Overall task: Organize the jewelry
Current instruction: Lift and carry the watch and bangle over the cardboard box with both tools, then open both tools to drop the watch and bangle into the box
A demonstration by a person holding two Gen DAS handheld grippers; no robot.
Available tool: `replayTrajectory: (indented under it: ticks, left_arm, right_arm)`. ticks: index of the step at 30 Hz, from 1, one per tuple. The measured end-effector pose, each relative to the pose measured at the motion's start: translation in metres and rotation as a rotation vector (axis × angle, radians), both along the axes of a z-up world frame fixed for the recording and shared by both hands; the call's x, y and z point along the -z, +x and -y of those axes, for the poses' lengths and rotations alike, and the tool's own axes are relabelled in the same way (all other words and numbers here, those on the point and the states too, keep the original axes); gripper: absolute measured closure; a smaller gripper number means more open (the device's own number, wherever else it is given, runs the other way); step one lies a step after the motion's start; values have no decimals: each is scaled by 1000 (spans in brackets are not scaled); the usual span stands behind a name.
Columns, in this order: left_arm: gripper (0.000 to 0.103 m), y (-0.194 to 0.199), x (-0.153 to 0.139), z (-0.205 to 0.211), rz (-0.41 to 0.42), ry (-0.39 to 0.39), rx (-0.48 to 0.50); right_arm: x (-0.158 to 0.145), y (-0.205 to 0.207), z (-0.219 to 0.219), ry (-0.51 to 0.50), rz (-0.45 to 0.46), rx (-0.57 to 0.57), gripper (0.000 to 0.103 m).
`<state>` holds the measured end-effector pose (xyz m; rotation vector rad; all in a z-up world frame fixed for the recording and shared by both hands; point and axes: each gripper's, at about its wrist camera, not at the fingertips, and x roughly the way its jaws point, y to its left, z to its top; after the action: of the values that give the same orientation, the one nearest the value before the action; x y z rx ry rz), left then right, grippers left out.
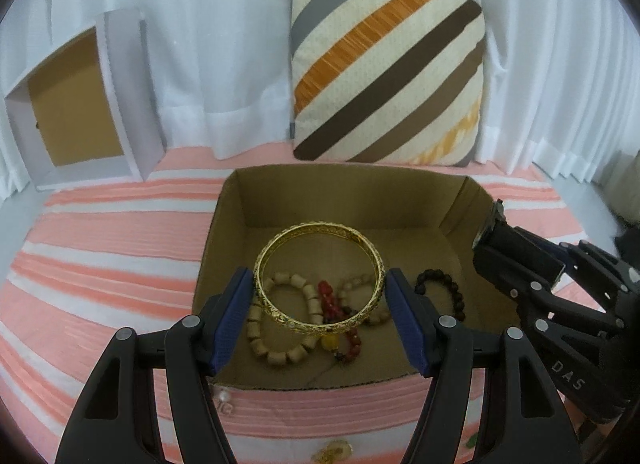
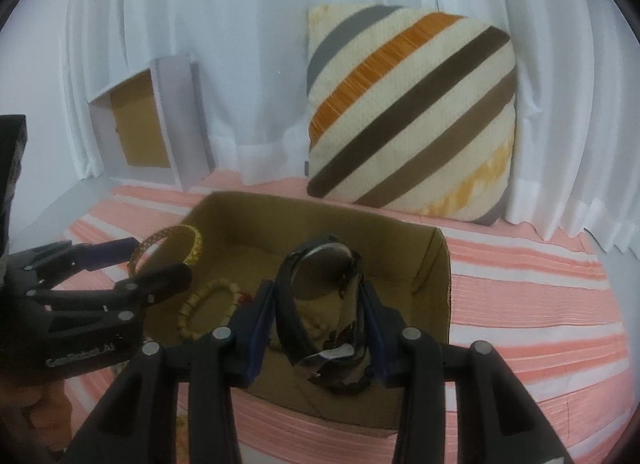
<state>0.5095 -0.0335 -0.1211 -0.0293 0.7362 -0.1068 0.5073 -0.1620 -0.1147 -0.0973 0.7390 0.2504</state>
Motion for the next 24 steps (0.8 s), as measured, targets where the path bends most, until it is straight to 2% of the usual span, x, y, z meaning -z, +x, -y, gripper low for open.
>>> replayTrajectory:
  ticks: [8, 10, 11, 12, 13, 14, 17, 22, 24]
  left_arm:
    - [33, 14, 13, 3, -23, 17, 7]
    - [29, 18, 18, 5, -37, 28, 17]
    - [23, 19, 21, 5, -42, 36, 6]
    - [11, 19, 23, 3, -47, 44, -13]
    - [7, 19, 26, 0, -49, 40, -30]
    - [3, 18, 27, -4, -48, 28, -36]
    - [3, 10, 29, -11, -50, -7, -28]
    - [1, -16, 22, -16, 5, 18, -18]
    - [1, -31, 18, -18, 32, 42, -51]
  right_arm:
    - [18, 14, 4, -4, -33, 22, 60]
    - [20, 14, 3, -2, -27, 23, 56]
    - [21, 14, 4, 3, -21, 25, 44]
    - [22, 14, 5, 10, -17, 39, 30]
    - [23, 13, 8, 17, -16, 57, 27]
    - [24, 13, 12, 33, -18, 70, 26]
    - [26, 12, 19, 34, -25, 103, 25]
    - [23, -1, 25, 24, -11, 128, 25]
    - [19, -11, 26, 35, 1, 128, 25]
